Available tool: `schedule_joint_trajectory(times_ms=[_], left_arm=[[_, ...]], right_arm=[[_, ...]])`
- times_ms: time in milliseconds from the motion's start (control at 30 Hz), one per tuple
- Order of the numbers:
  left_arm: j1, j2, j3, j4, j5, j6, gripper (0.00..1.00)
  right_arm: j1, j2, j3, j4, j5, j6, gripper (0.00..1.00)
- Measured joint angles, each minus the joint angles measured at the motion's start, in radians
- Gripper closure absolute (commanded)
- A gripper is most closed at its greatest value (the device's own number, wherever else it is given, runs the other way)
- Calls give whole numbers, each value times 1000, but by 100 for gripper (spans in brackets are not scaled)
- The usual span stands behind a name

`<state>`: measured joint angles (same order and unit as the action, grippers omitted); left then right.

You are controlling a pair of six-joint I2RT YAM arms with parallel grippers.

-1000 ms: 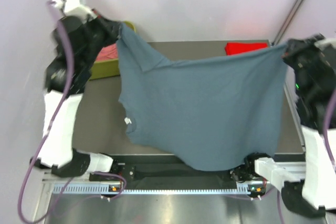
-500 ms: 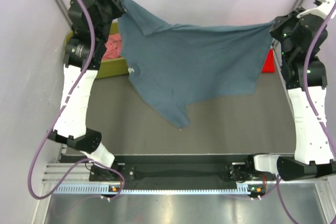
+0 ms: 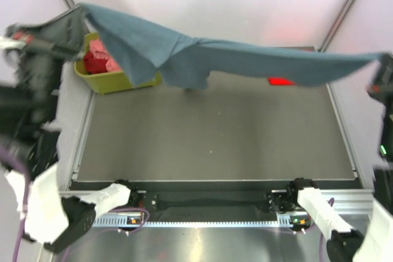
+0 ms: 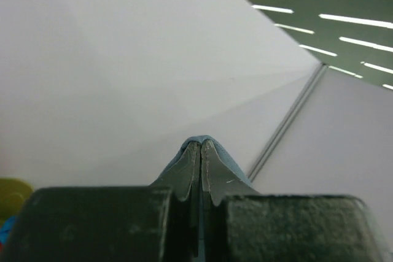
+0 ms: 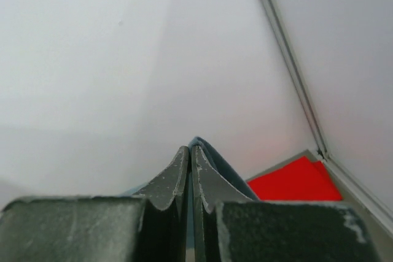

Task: Fold and stack the t-shirts
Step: Flatten the tshirt out

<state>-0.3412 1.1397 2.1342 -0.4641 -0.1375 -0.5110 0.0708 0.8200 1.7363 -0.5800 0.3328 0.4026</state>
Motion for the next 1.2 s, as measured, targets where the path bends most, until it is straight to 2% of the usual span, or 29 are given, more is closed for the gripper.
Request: schedule_joint_trajectory(times_ms=[200, 333, 500, 600, 700, 800, 967, 1100, 1200], left_arm=[[0, -155, -12, 6, 53, -33, 100], [0, -189, -5, 11, 84, -45, 100], [0, -166, 1, 21, 100, -30, 100], [0, -161, -85, 86, 85, 24, 100], [0, -143, -216, 141, 58, 76, 100], [0, -88, -413, 231, 38, 124, 100], [0, 97, -713, 364, -15, 208, 100], [3, 340, -782, 434, -22, 257, 100], [5, 491, -782, 520, -1, 268, 100]], right_arm=[[0, -181, 87, -77, 42, 2, 100], [-1, -246, 98, -109, 59, 13, 100], [-2, -237, 96, -118, 77, 8, 100], [-1, -205, 66, -84, 105, -11, 100], [-1, -164, -60, -7, 119, -22, 100], [-1, -95, -266, 91, 109, -24, 100], [-4, 89, -639, 259, 84, -17, 100], [-47, 280, -814, 347, 43, -6, 100], [-111, 454, -823, 452, 10, 14, 100]])
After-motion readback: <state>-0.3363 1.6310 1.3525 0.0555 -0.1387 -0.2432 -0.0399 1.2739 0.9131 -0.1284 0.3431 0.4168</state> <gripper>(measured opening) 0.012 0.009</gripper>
